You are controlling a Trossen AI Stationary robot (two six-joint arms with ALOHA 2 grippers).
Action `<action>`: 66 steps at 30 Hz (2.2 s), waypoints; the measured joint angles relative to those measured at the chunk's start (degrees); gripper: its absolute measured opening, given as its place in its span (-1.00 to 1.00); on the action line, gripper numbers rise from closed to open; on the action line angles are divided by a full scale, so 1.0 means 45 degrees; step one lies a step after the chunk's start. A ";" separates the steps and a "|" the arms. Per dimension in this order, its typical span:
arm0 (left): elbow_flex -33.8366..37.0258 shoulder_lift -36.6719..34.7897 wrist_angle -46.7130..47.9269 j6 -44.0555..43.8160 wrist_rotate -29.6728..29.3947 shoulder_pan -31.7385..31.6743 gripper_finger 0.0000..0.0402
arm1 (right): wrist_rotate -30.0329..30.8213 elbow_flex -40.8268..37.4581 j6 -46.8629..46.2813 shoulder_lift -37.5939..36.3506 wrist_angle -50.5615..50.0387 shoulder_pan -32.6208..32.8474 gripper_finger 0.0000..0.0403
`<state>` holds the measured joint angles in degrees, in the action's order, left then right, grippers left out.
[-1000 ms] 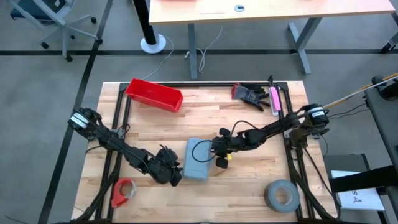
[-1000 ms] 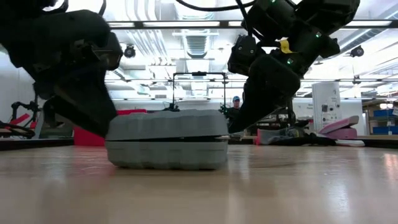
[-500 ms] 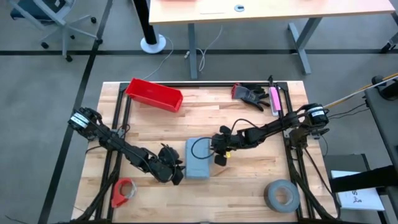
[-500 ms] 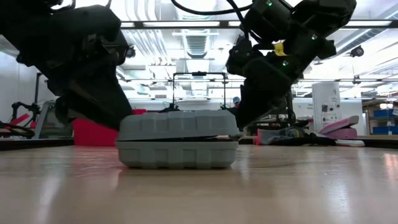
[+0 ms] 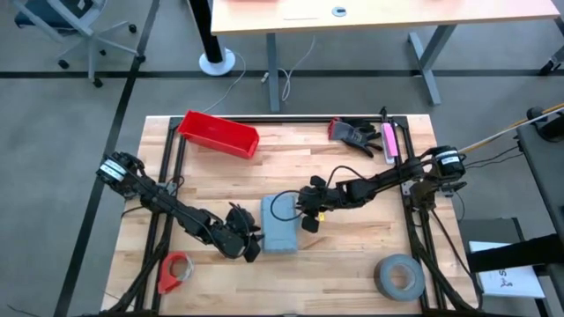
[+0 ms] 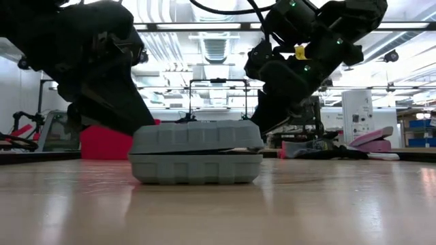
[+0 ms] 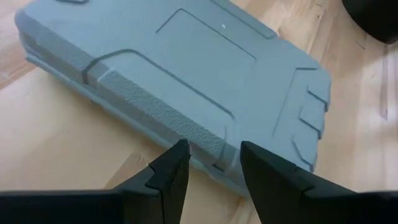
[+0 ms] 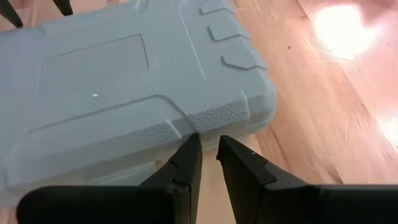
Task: Prefit tool cases
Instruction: Return to Home Position
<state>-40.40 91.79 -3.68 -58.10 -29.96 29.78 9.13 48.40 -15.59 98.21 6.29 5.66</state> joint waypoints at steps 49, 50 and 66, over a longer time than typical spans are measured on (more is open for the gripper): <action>-0.0777 -0.0738 0.1010 0.6785 0.1215 -0.0393 -0.25 | -0.1132 0.0010 -0.1491 -0.0840 -0.3625 0.0799 -0.79; -0.0826 -0.0738 0.0987 0.7039 0.1215 -0.0393 -0.25 | -0.1132 0.0010 -0.1509 -0.0837 -0.3626 0.0799 -0.80; -0.0889 -0.0738 -0.0321 0.7138 0.1201 -0.0393 -0.25 | -0.1132 0.0010 -0.1535 -0.0835 -0.3524 0.0799 -0.69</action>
<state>-44.40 88.47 -5.13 -25.98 -24.56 28.01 4.03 48.45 -22.50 94.45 -9.56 9.26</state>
